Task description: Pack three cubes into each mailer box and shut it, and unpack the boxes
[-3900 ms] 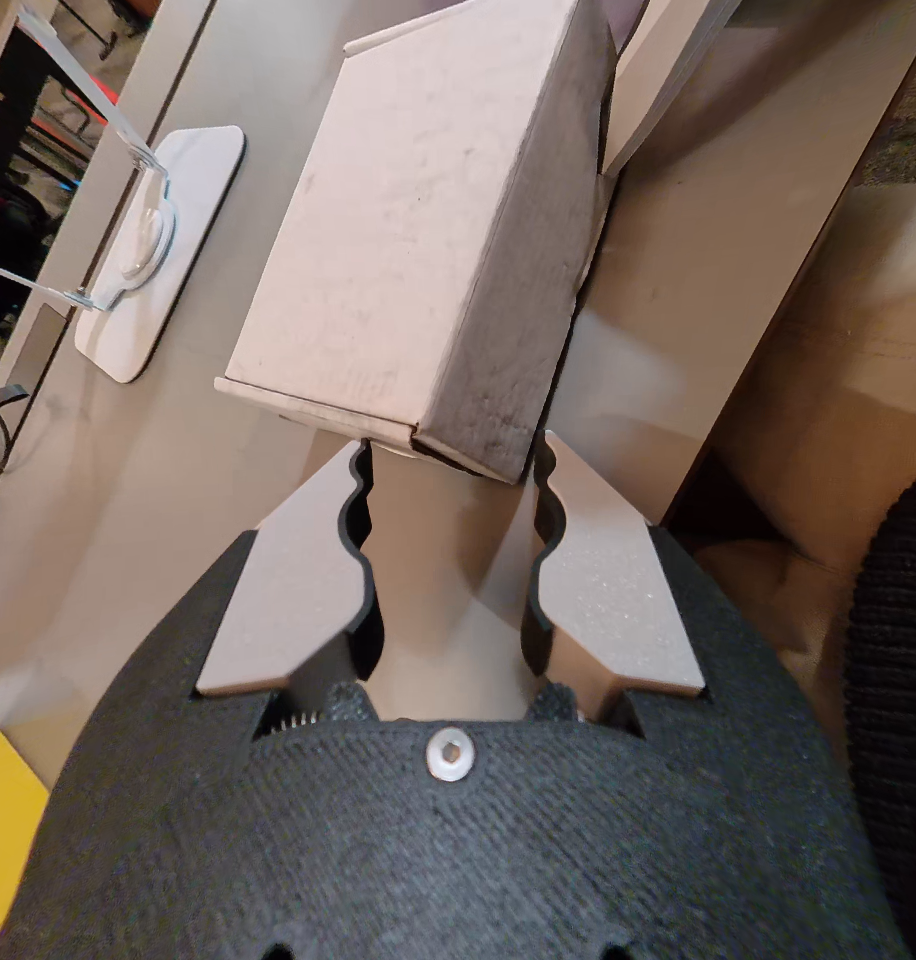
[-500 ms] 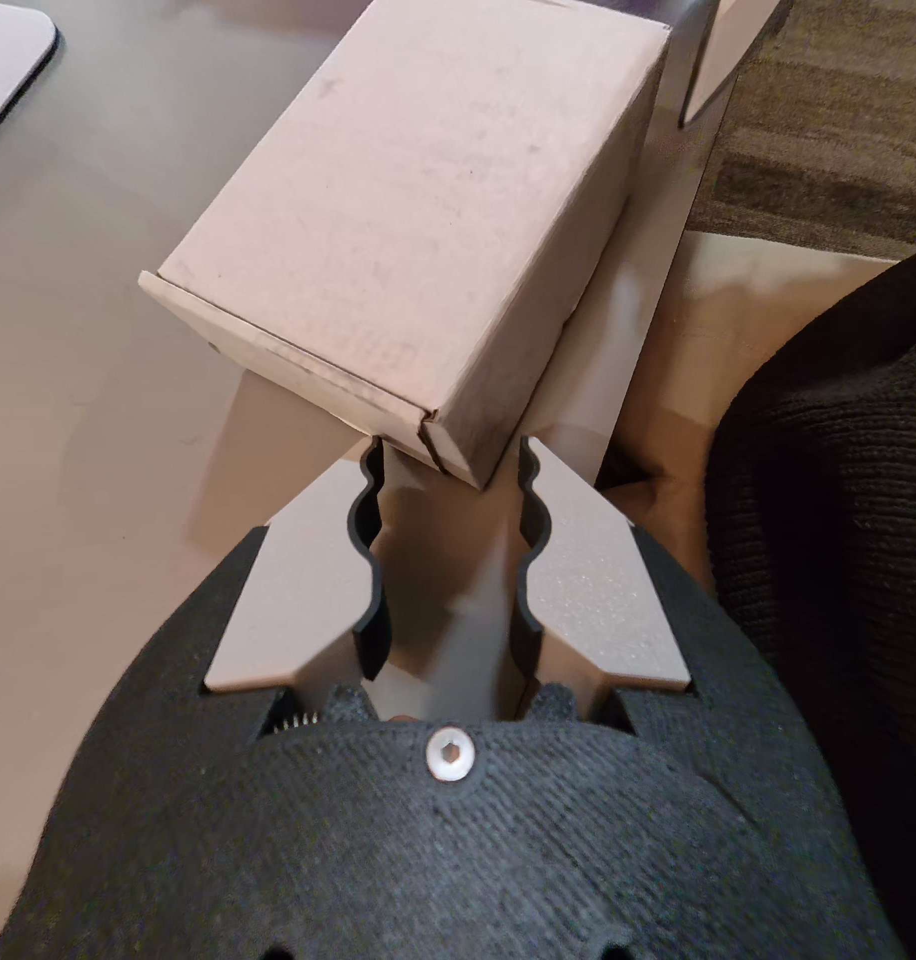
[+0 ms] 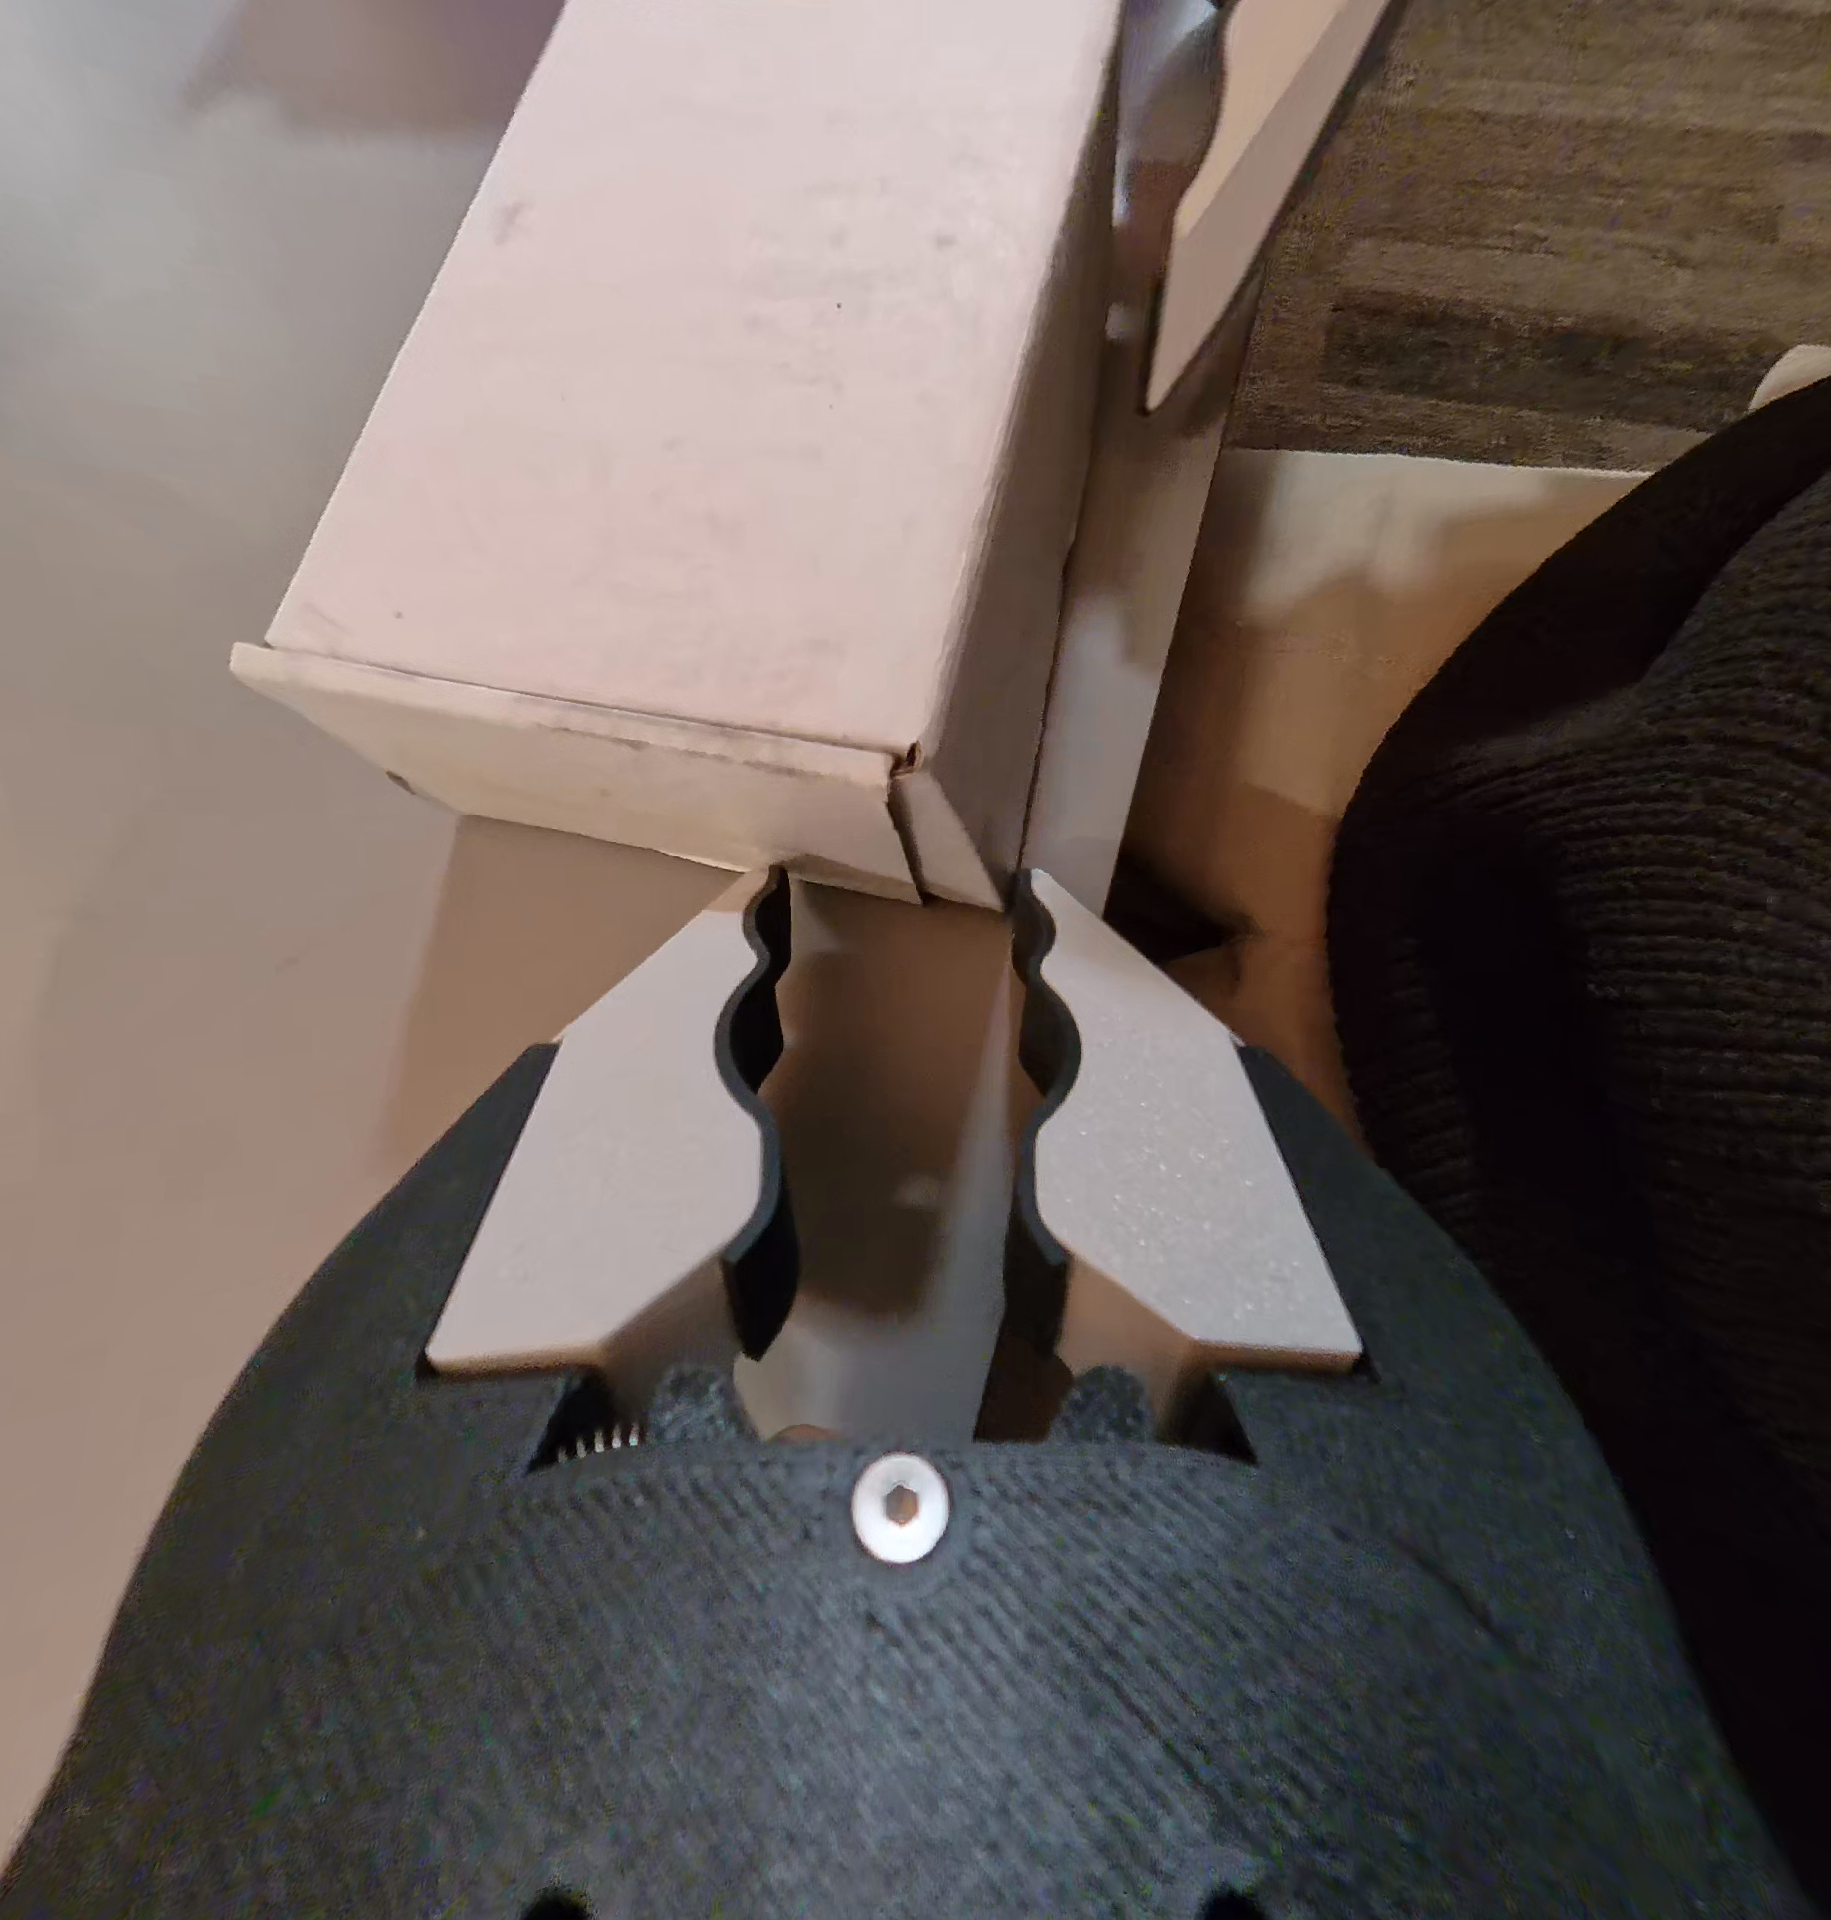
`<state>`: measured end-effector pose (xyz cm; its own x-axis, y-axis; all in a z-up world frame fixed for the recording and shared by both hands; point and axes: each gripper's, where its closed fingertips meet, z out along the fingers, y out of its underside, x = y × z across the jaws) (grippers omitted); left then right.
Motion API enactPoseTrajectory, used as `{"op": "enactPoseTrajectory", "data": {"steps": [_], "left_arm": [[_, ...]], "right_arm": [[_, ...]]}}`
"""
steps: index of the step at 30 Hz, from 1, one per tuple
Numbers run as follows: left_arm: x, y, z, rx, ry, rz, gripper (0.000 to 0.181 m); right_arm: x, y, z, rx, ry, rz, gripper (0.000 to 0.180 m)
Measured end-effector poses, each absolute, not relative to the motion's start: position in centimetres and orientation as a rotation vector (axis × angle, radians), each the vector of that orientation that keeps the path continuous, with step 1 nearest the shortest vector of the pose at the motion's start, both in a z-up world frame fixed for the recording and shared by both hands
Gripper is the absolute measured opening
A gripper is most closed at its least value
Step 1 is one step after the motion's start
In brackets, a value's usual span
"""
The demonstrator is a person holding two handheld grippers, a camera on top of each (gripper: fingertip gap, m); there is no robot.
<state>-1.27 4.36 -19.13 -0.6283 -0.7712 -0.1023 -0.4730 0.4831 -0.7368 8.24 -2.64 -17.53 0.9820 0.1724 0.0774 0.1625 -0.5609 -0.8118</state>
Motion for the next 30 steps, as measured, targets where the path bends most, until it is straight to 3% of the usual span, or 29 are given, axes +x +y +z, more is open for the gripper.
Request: {"op": "enactPoseTrajectory", "data": {"steps": [5, 30], "left_arm": [[-1.43, 3.85, -19.16, -0.991, 2.32, -0.95, 0.042], [-1.31, 3.45, -18.9, -0.981, 2.309, -0.971, 0.034]], "right_arm": [[8.7, -2.9, -17.68, -2.184, -0.23, -0.005, 0.101], [8.32, -3.25, -17.63, -2.2, -0.204, 0.06, 0.097]]}}
